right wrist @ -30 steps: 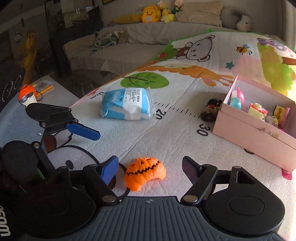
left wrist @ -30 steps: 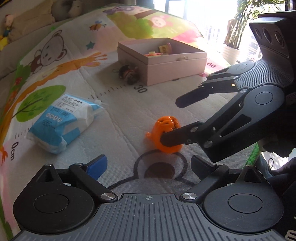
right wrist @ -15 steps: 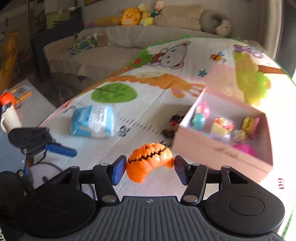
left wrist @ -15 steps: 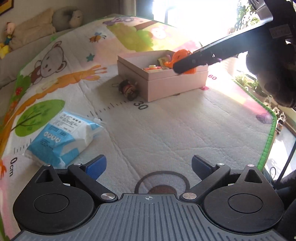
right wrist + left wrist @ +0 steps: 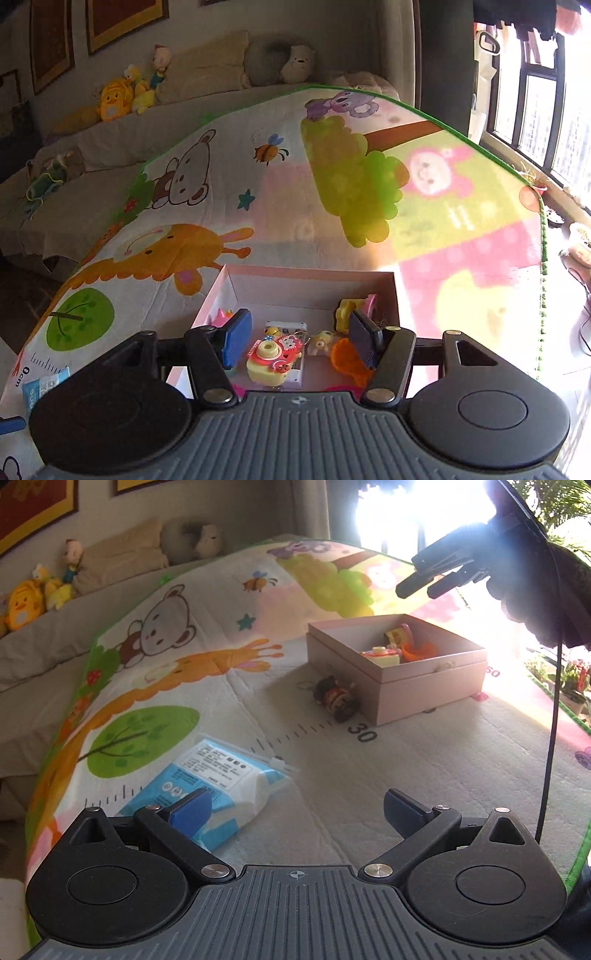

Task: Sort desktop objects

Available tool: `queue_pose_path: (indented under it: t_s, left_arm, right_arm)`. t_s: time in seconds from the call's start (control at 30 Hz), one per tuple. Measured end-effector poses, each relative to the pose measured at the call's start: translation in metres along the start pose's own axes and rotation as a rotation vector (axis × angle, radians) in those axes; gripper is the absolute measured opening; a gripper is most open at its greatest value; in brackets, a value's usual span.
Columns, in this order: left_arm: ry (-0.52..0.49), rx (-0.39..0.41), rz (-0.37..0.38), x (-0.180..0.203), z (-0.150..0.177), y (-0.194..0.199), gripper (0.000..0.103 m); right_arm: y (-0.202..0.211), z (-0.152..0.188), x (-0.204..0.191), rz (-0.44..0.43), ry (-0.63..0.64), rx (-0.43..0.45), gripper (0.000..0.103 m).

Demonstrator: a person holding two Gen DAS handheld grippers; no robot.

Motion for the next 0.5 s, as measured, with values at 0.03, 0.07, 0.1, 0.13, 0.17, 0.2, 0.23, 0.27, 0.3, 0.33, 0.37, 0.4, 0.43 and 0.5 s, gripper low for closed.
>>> queue_pose_path:
  t_s: [0.03, 0.07, 0.1, 0.13, 0.17, 0.2, 0.23, 0.27, 0.3, 0.33, 0.37, 0.4, 0.43, 0.5]
  left_arm:
    - [0.009, -0.001, -0.006, -0.003, 0.0, -0.001, 0.102]
    - [0.016, 0.003, -0.01, -0.005, -0.001, -0.002, 0.102]
    - [0.022, 0.008, -0.011, -0.006, -0.002, -0.002, 0.102]
    - [0.029, 0.012, -0.014, -0.008, -0.002, -0.002, 0.102]
    - [0.035, 0.015, -0.019, -0.009, -0.003, -0.002, 0.102]
    - [0.04, 0.016, -0.027, -0.01, -0.003, -0.002, 0.102]
    - [0.044, 0.016, -0.037, -0.013, -0.002, -0.002, 0.102]
    - [0.048, 0.017, -0.047, -0.015, -0.001, -0.002, 0.102]
    - [0.051, 0.02, -0.053, -0.017, -0.001, -0.002, 0.102]
    - [0.057, 0.025, -0.06, -0.02, 0.0, -0.001, 0.102]
    - [0.067, 0.027, -0.064, -0.024, 0.001, 0.0, 0.102]
    - [0.078, 0.025, -0.069, -0.027, 0.002, 0.0, 0.102]
    - [0.089, 0.022, -0.075, -0.031, 0.003, 0.0, 0.102]
    - [0.107, 0.011, -0.089, -0.038, 0.005, -0.002, 0.102]
  right_arm:
    - [-0.003, 0.001, -0.017, -0.012, 0.04, -0.004, 0.059]
    - [-0.005, 0.001, -0.033, -0.026, 0.077, -0.008, 0.059]
    - [-0.009, 0.0, -0.046, -0.041, 0.105, -0.018, 0.057]
    - [-0.014, 0.0, -0.06, -0.062, 0.132, -0.038, 0.047]
    - [-0.024, 0.0, -0.079, -0.089, 0.164, -0.078, 0.038]
    - [-0.034, 0.0, -0.092, -0.106, 0.181, -0.115, 0.022]
    - [-0.046, 0.001, -0.104, -0.117, 0.193, -0.159, 0.016]
    - [-0.058, 0.002, -0.113, -0.112, 0.202, -0.192, 0.015]
    - [-0.071, 0.002, -0.121, -0.092, 0.216, -0.219, 0.014]
    - [-0.081, 0.002, -0.127, -0.071, 0.233, -0.236, 0.014]
    - [-0.095, 0.002, -0.133, -0.036, 0.262, -0.249, 0.014]
    - [-0.106, 0.001, -0.137, -0.007, 0.282, -0.257, 0.014]
    - [-0.118, 0.002, -0.14, 0.021, 0.299, -0.276, 0.014]
    - [-0.138, 0.006, -0.143, 0.064, 0.319, -0.318, 0.014]
Point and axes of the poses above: each gripper's, at about its wrist camera, not at the fingertips, and y roughly against the way its jaws point, x to its right, z to its underside, the point moved 7 cm from there along -y, roughly the way its jaws point, and after that the axes turned 2 degrees about y, right-handed, at the moved point
